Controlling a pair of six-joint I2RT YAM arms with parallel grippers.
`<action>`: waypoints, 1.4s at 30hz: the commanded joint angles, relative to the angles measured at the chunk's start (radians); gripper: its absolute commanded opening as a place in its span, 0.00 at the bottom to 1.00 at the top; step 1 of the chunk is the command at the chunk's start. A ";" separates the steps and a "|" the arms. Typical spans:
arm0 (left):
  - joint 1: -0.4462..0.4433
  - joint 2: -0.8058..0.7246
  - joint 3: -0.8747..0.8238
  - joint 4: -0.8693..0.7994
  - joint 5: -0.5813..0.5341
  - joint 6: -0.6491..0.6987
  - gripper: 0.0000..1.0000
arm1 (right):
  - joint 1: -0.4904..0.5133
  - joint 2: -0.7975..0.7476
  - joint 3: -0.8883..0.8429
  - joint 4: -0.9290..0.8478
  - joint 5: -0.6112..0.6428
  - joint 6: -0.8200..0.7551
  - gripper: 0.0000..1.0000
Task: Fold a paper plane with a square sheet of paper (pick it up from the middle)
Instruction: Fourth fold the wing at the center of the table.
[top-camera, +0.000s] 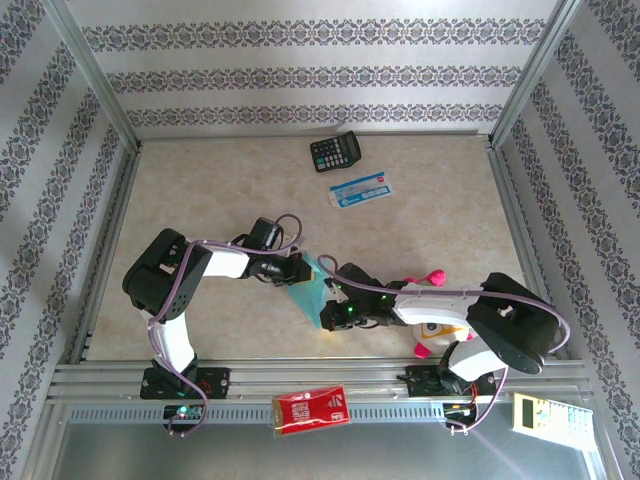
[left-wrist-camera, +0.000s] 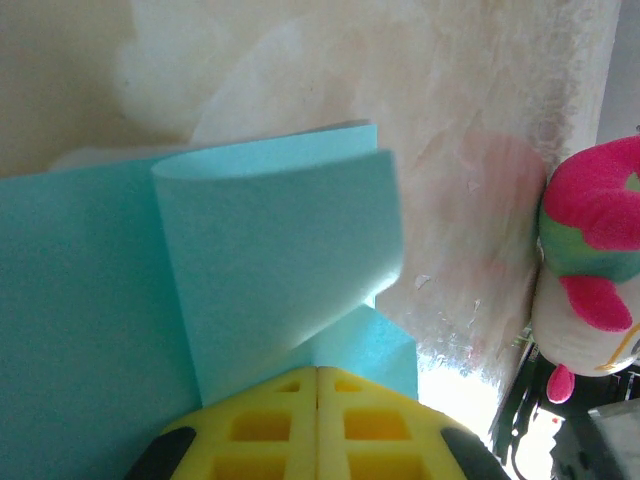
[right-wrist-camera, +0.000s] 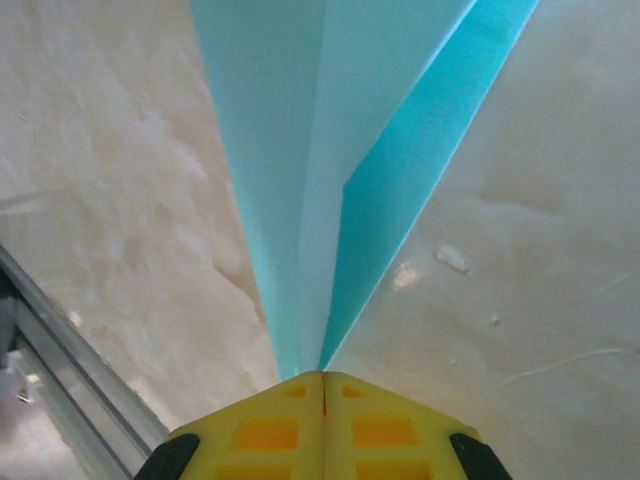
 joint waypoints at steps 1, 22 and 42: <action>0.025 0.066 -0.033 -0.153 -0.177 0.049 0.08 | -0.028 -0.049 0.047 0.006 -0.037 -0.005 0.05; 0.026 0.069 -0.028 -0.152 -0.175 0.047 0.08 | -0.031 0.139 0.064 0.075 -0.046 -0.020 0.05; 0.025 -0.024 0.022 -0.143 -0.129 -0.009 0.15 | -0.033 0.161 -0.059 0.099 0.000 0.034 0.02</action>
